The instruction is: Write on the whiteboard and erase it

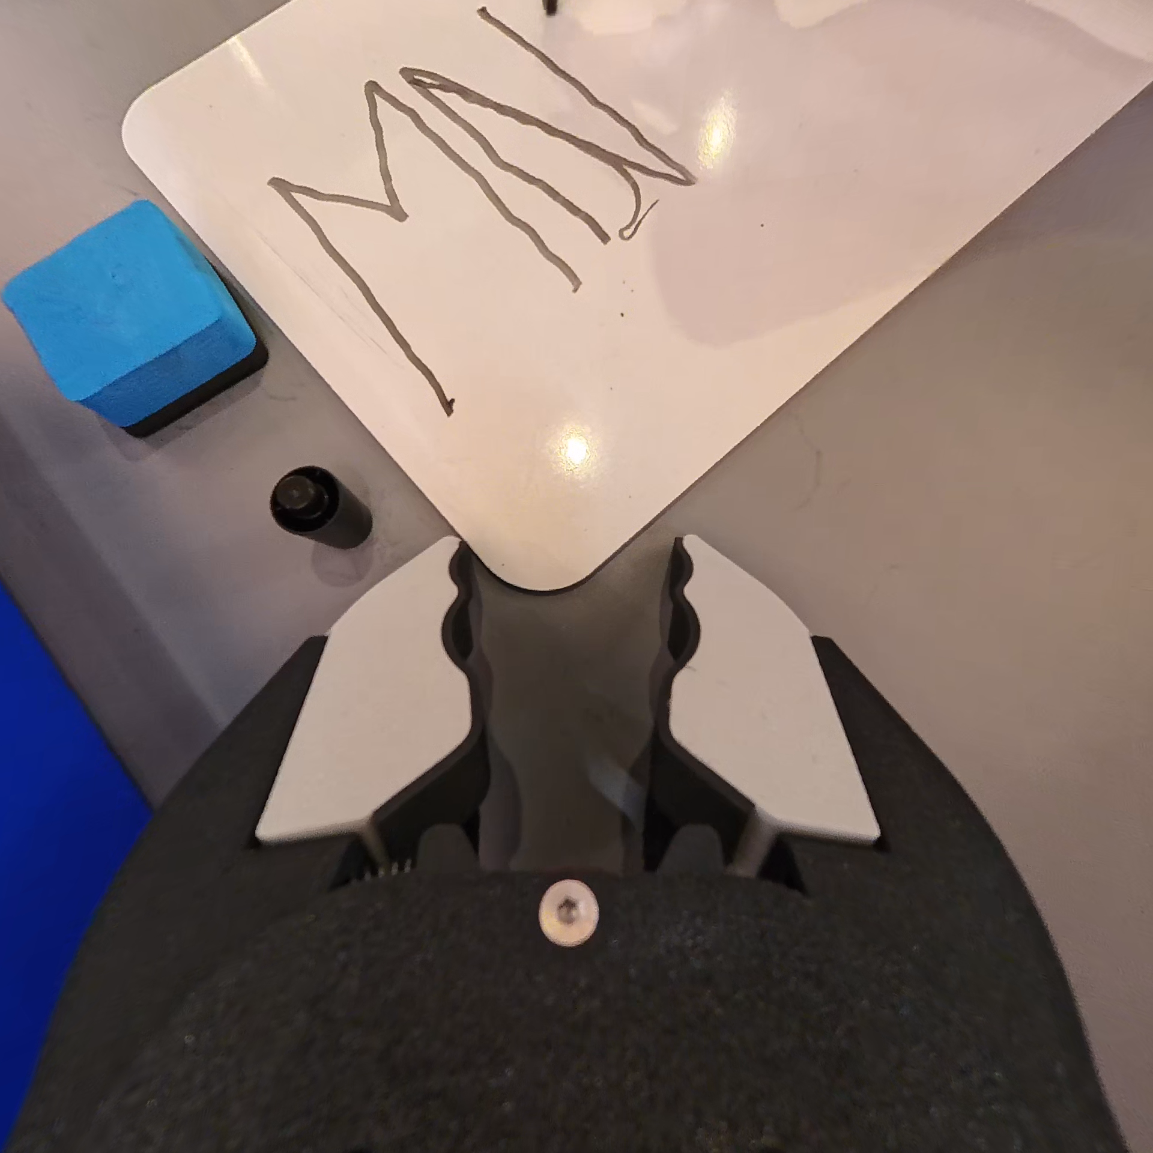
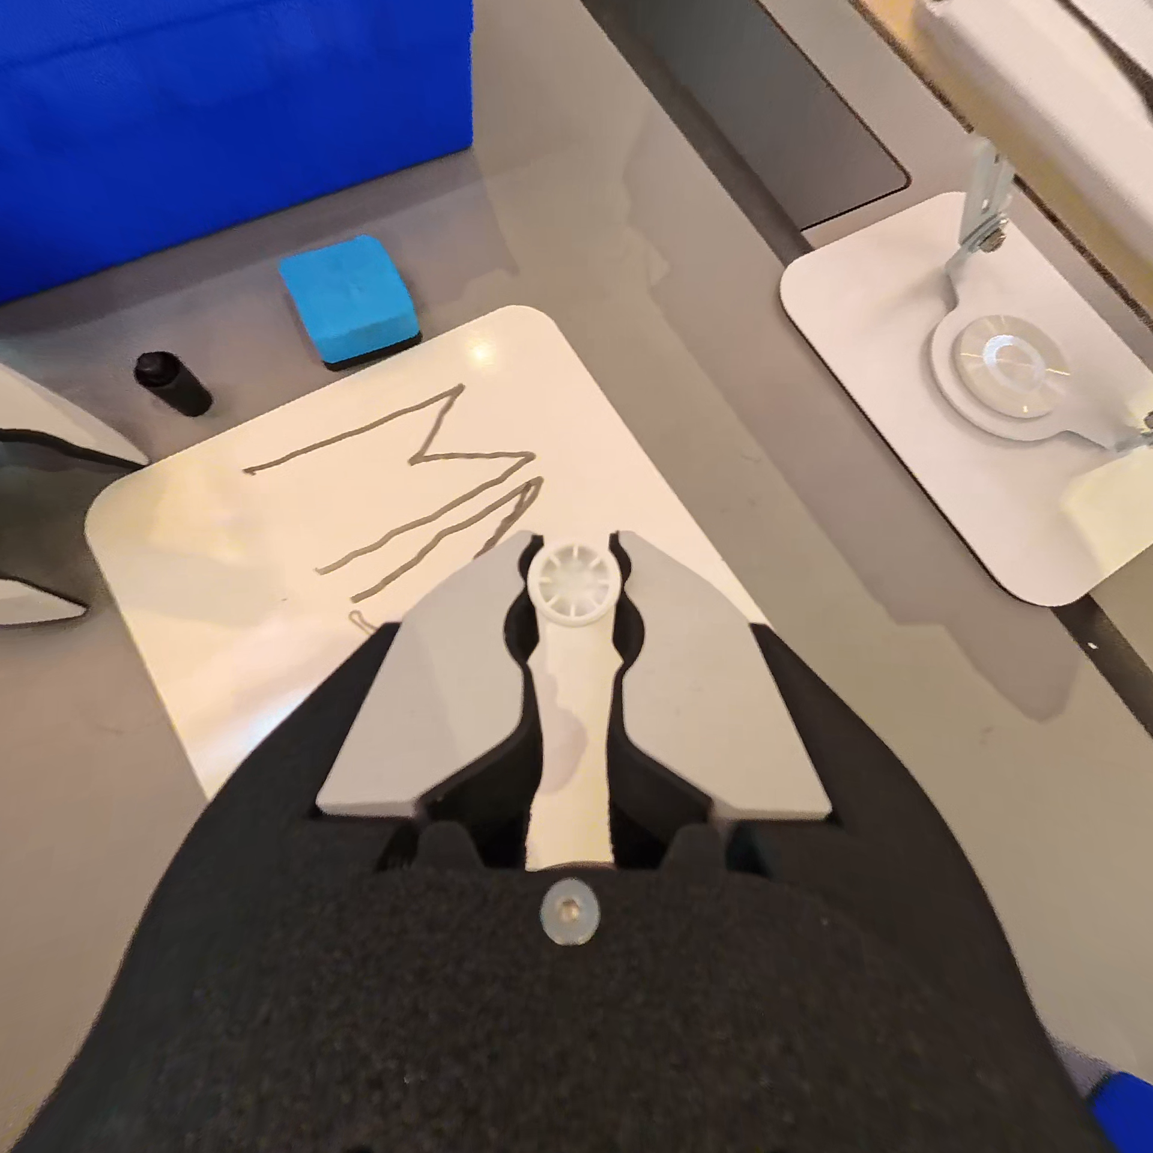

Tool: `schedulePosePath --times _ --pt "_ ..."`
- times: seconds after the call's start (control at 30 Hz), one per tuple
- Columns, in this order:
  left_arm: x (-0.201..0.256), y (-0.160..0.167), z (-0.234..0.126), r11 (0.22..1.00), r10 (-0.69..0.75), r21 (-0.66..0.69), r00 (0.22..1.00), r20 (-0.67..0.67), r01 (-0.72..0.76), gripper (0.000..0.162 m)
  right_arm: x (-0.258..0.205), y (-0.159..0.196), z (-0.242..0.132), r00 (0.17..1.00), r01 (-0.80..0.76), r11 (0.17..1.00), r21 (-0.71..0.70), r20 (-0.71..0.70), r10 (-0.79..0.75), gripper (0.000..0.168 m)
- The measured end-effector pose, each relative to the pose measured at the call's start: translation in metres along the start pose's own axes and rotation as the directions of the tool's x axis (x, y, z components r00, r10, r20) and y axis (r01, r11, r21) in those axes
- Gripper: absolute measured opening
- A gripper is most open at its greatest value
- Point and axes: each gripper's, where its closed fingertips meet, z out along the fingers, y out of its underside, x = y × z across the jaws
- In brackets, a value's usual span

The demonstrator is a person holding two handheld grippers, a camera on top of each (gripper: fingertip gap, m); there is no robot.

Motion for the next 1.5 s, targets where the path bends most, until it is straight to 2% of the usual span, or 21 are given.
schedulePosePath --times 0.77,1.1,1.5 --pt "0.0 0.0 0.0 1.0 -0.003 0.004 1.0 0.003 0.003 0.061 -0.063 0.032 -0.042 0.998 0.056 0.997 -0.057 0.039 -0.054 0.02" --pt "0.001 0.001 -0.001 1.0 -0.002 -0.005 1.0 0.004 0.002 0.06 -0.039 0.044 -0.053 1.0 0.024 0.998 -0.051 -0.017 -0.025 0.02" --pt "0.001 0.001 -0.001 1.0 0.0 -0.003 1.0 0.002 0.0 0.061 -0.002 0.033 -0.036 0.999 -0.002 1.0 -0.02 -0.035 0.001 0.02"
